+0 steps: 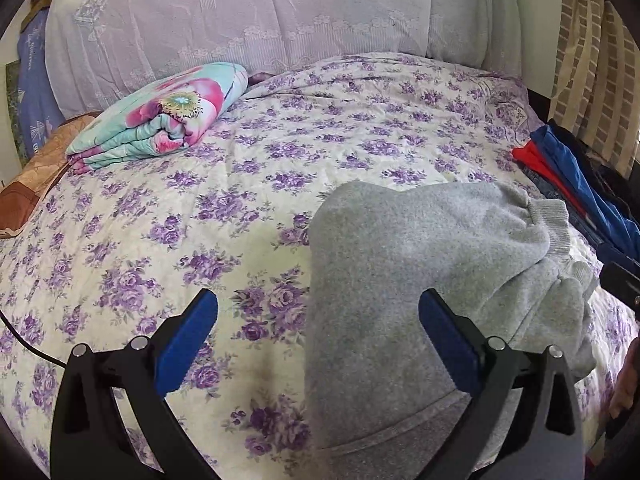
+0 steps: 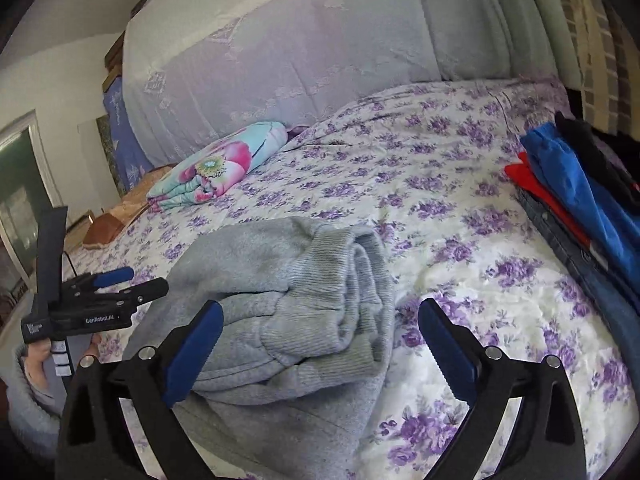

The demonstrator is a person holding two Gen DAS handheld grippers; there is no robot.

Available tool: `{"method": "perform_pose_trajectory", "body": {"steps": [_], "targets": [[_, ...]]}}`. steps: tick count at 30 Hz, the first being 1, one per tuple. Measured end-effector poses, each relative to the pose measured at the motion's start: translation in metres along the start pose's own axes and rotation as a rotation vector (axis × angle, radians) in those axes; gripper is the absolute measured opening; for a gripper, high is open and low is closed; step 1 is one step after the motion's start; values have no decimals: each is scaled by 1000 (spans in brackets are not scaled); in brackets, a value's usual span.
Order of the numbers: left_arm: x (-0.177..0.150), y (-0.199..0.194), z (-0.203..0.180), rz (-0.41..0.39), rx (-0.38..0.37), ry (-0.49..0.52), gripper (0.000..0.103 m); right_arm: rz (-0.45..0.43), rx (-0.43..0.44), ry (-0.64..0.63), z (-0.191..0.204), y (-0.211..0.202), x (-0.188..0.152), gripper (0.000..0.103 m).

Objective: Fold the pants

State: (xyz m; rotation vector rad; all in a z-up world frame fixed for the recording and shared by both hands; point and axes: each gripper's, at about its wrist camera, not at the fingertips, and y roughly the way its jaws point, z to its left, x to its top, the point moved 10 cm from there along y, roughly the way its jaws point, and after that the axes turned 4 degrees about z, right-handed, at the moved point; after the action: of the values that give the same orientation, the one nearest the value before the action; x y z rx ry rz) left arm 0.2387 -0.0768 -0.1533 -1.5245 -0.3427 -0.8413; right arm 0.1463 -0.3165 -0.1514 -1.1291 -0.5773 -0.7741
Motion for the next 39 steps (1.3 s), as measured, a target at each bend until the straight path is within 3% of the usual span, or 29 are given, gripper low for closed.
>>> {"method": "perform_pose_trajectory", "body": {"steps": [6,15,23,29,39], "targets": [[-4,0,6,5,12,-14,99,67,117,218,-23,14,-9,99],[-14,11,-4,45,-23,-9,99,155,117,236,-20,37,-23,99],[-24,21,-8,54,-30,-17,98,209,192,344,-27,53,-32,99],[-32,27,-5,59,-69,-73,98,214,204,343,-24,55,-32,99],[-37,24,-7,62,-98,-86,98,239,226,338,-24,75,-29,99]]}}
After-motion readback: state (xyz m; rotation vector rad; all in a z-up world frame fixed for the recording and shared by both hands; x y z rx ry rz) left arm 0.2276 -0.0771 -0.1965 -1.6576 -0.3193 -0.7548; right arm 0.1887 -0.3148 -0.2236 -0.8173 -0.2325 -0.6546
